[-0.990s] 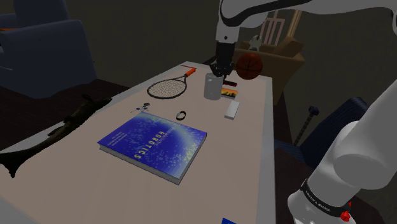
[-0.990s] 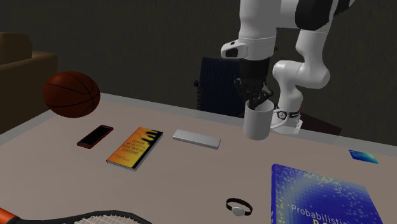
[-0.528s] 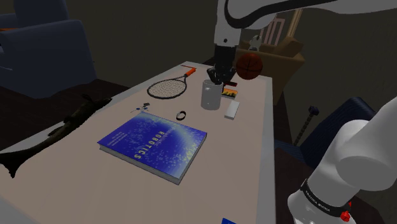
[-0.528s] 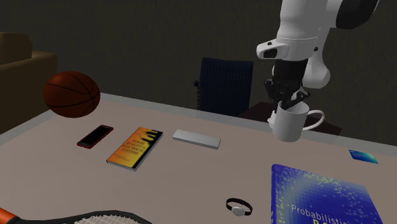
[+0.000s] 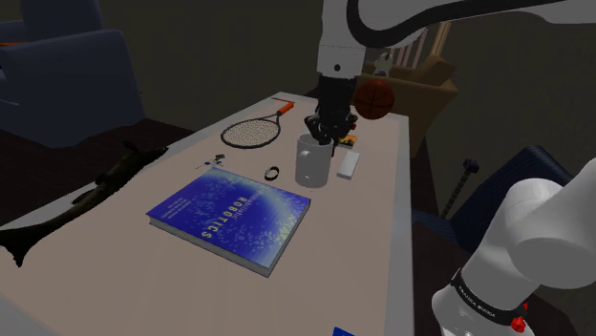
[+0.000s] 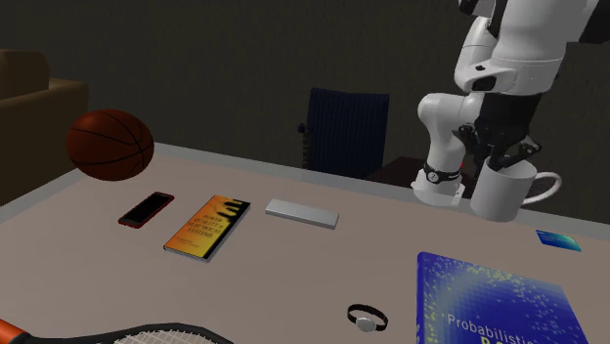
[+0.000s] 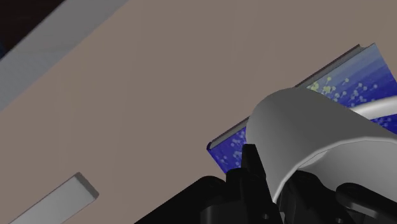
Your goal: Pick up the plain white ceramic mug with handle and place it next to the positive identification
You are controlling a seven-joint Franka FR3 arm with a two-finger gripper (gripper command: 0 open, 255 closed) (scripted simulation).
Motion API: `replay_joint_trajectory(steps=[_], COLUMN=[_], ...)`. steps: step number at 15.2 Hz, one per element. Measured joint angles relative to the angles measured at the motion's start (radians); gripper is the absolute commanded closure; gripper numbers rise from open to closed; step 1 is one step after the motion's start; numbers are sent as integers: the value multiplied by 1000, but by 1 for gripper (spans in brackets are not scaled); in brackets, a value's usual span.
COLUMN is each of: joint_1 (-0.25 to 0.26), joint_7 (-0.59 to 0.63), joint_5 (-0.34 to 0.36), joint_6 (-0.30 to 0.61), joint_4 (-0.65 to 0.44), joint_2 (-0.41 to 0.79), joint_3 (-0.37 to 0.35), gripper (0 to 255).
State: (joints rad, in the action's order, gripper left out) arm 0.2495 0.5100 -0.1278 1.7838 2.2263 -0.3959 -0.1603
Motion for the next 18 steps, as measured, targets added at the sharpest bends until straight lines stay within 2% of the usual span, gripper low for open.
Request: replay_joint_trajectory(steps=[10, 18], joint_1=[108, 176], joint_7=[235, 432], joint_5=[-101, -162], joint_6=[4, 14], joint_4=[49, 0], joint_2=[-78, -54], joint_3=[-174, -325], gripper=[255, 255])
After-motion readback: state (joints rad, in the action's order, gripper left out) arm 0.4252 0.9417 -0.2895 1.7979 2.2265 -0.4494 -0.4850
